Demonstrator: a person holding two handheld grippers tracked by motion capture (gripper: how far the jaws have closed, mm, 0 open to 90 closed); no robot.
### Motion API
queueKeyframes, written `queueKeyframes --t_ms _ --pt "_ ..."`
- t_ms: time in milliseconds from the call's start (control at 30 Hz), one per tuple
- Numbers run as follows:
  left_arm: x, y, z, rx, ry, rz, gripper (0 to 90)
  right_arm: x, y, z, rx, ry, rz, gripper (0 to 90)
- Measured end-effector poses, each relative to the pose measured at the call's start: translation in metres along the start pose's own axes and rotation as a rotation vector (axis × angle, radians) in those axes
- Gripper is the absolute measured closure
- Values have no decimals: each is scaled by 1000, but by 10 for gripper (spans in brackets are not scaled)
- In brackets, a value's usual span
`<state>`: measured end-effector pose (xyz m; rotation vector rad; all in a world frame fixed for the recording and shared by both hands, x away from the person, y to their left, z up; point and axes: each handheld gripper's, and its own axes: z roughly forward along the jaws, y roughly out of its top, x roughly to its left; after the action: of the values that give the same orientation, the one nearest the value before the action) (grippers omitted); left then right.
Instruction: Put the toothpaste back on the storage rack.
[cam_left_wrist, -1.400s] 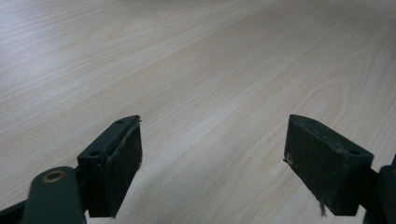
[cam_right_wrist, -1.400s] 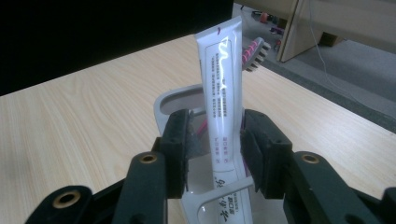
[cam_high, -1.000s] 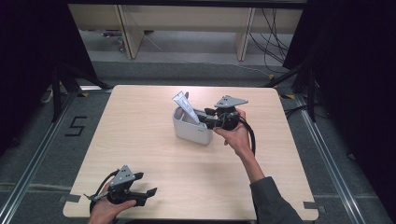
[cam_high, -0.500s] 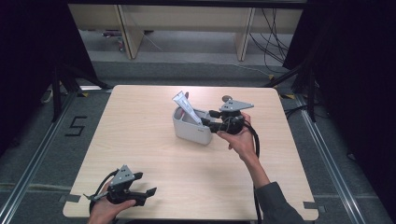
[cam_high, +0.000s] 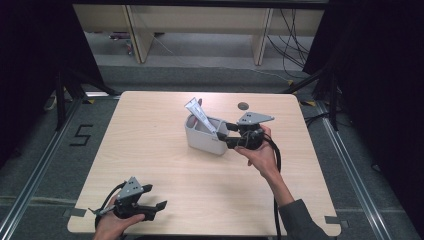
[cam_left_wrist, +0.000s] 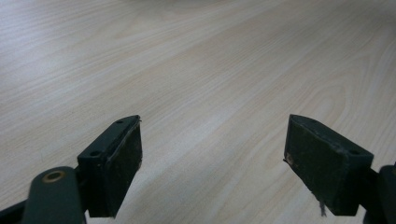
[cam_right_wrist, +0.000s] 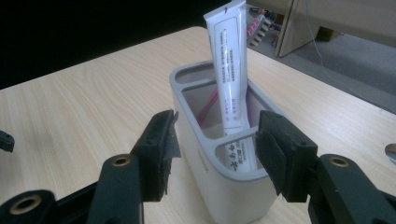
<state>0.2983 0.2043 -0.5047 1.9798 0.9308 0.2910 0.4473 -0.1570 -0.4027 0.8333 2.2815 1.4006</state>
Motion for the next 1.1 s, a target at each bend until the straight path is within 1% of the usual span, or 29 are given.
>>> queueKeyframes --t_ms 33,100,133,167,200,233,267,300,333,367,400,433,467,500,533,600,667,700,733,767,800,833,867,933,967,1000,1033,1067,1100 --pt "0 0 -1 5 1 2 189 3 -1 -1 11 6 27 470" --pt "0 0 -1 1 5 0 189 4 -2 -2 14 2 17 457" --pt "0 0 -1 -2 3 4 189 3 -2 -2 12 3 -6 454" --pt "0 0 0 -1 5 0 189 4 -3 -2 1 6 0 451" --pt "0 0 0 -4 0 -2 189 4 -4 -2 6 22 -8 446" --pt "0 0 -1 12 7 7 189 6 -4 -4 14 12 5 442" --pt "0 0 0 7 0 4 189 7 -5 -4 9 20 21 440" --pt "0 0 0 7 1 5 189 8 -6 -4 10 17 15 439" --pt "0 0 0 7 0 5 189 9 -7 -6 22 12 27 436" --pt "0 1 0 13 6 6 189 8 -8 -7 16 11 8 434" --pt "1 1 0 7 2 2 189 7 -9 -9 15 -2 -3 433" --pt "1 0 0 5 1 2 189 9 -12 -11 20 9 32 424" --pt "1 0 0 2 2 0 189 9 -12 -11 20 9 32 424" --pt "1 0 1 2 3 -7 189 7 -13 -11 18 15 19 423" --pt "1 0 1 1 6 -7 189 7 -16 -15 24 9 33 413" --pt "1 0 1 -3 6 -12 189 7 -17 -17 30 0 40 409" --pt "2 0 1 0 5 -7 189 6 -21 -19 28 3 50 404" --pt "2 0 0 0 6 -6 189 5 -22 -19 27 7 38 400" --pt "1 0 1 -5 6 -13 189 6 -24 -21 41 -6 64 391" --pt "1 0 1 -4 6 -12 189 5 -26 -22 43 -6 49 383" --pt "1 0 1 -2 7 -10 189 5 -28 -22 38 -11 48 376" --pt "2 0 0 1 5 -3 189 3 -29 -23 41 -3 38 366" --pt "1 0 0 1 8 -3 189 4 -31 -23 46 -5 57 351" --pt "2 0 0 -2 5 6 189 2 -33 -24 36 -16 41 335" --pt "2 0 0 -3 5 5 189 4 -34 -25 37 -17 75 319" --pt "2 0 -1 -3 5 6 189 3 -35 -25 41 -11 74 305" --pt "2 0 -1 -3 6 5 189 4 -35 -25 45 -9 93 289" --pt "1 0 -1 -2 7 0 189 3 -36 -25 42 -6 78 285" --pt "1 0 -1 -3 7 -5 189 4 -36 -26 41 -5 83 284"
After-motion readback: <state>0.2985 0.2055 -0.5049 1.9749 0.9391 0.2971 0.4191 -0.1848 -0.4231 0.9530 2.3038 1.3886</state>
